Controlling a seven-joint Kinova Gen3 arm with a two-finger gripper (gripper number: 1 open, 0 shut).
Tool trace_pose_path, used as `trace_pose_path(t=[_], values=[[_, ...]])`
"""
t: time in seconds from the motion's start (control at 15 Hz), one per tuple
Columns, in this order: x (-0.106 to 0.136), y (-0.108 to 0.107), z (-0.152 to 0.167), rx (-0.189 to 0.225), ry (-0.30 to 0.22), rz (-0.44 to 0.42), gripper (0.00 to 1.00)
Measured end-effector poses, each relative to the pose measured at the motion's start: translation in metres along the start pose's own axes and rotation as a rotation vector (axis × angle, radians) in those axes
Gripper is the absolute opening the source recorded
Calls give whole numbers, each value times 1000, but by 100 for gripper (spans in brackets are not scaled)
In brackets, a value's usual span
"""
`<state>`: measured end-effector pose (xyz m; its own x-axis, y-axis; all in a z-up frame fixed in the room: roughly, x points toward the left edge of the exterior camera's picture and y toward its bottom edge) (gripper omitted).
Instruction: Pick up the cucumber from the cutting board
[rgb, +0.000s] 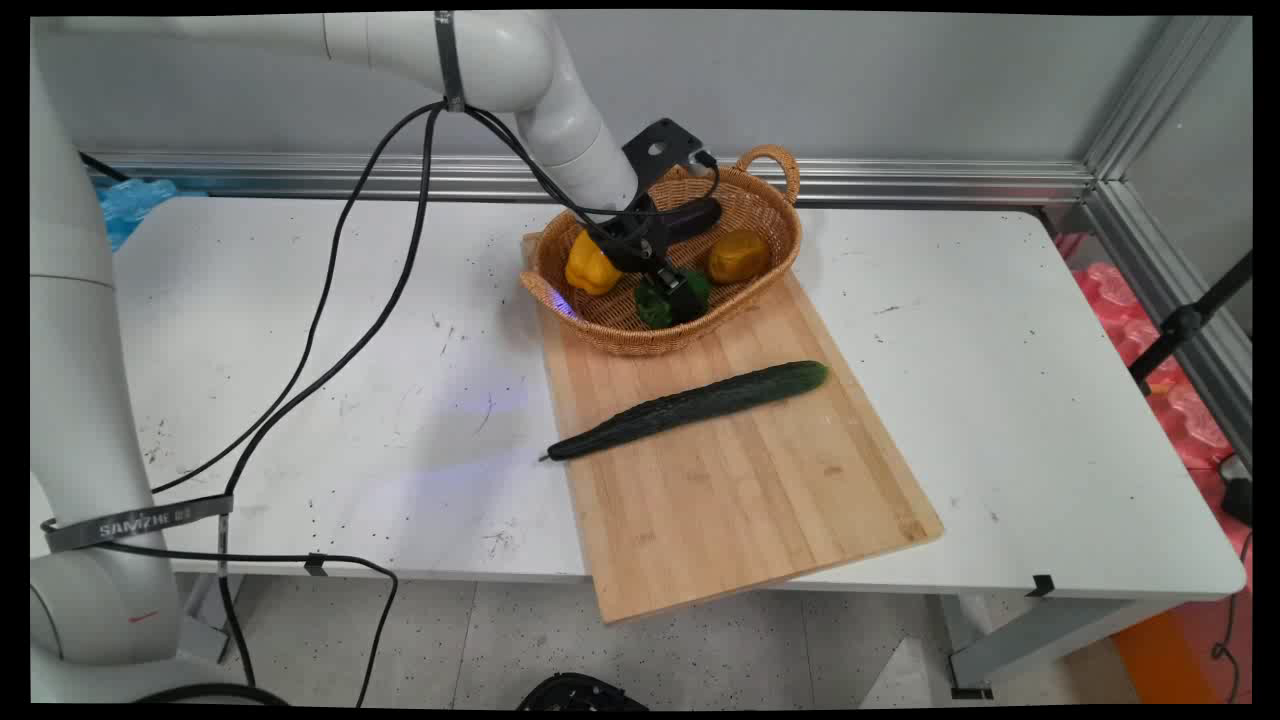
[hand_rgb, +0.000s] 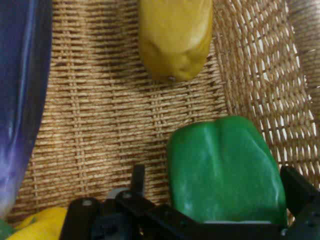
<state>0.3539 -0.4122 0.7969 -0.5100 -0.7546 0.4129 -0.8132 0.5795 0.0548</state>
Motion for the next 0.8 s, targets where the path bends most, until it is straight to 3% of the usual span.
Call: trace_pose_path(t=[0.53,0.8], values=[[3,-2,-27,18,43,36,100],[5,1,-65,23,75,70,100]])
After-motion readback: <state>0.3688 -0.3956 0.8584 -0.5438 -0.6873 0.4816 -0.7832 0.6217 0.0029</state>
